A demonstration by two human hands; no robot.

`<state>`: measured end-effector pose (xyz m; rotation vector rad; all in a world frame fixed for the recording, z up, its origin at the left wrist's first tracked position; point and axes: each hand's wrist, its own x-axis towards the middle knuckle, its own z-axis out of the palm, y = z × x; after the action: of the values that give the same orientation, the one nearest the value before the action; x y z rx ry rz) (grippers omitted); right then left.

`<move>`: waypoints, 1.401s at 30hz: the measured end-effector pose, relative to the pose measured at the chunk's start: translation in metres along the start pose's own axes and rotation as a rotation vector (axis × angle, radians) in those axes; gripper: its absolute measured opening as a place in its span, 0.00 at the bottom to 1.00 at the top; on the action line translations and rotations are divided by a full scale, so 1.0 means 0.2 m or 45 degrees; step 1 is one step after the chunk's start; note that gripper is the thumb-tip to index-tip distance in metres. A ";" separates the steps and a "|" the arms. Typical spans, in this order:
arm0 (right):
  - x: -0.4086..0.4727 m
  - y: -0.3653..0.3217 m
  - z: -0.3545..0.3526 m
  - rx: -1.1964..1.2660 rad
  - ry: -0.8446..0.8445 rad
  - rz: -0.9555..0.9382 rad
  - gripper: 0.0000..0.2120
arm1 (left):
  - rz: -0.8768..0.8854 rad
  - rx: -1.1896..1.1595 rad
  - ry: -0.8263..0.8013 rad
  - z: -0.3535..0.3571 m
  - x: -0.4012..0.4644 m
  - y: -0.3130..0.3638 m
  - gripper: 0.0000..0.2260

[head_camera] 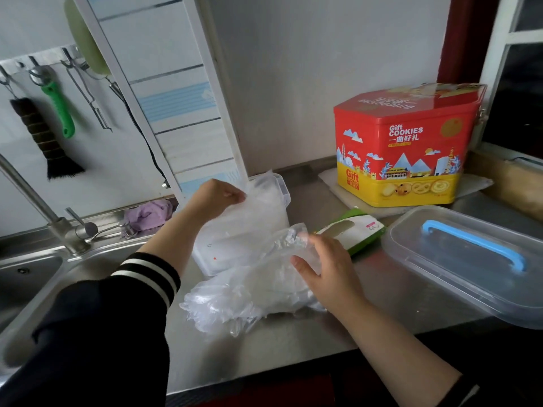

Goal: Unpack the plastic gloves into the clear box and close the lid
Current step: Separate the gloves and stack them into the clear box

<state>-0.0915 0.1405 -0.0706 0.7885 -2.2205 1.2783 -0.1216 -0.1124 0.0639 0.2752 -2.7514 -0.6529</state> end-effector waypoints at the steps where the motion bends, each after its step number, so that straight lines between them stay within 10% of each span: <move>1: 0.00 0.00 0.00 -0.004 0.003 -0.005 0.25 | 0.029 0.051 -0.068 0.02 0.01 -0.01 0.07; 7: 0.01 0.02 0.03 -0.042 0.073 -0.045 0.23 | 0.147 0.144 -0.282 0.04 0.03 -0.05 0.11; 14: 0.02 0.03 0.02 0.026 0.165 -0.104 0.16 | 0.131 0.137 0.299 -0.06 -0.04 0.04 0.09; 17: 0.02 0.03 0.03 0.080 0.224 -0.120 0.14 | 0.450 0.084 0.727 -0.08 -0.21 0.17 0.09; 21: 0.02 0.02 0.00 0.180 0.245 -0.080 0.15 | 0.754 0.048 0.612 0.10 -0.50 0.27 0.10; 26: 0.02 -0.04 -0.05 0.296 0.234 -0.153 0.13 | 0.531 0.140 0.244 0.35 -0.70 0.23 0.17; 31: -0.01 -0.03 -0.05 0.325 0.112 0.055 0.27 | 0.335 -0.055 0.342 0.38 -0.72 0.21 0.07; 42: -0.01 -0.03 -0.05 0.395 0.034 0.139 0.21 | -0.129 -1.085 0.522 -0.10 -0.57 0.17 0.08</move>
<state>-0.0849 0.1472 -0.0648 0.7623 -2.0961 1.7045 -0.0124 -0.0627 0.0691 0.2988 -1.8746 -1.5103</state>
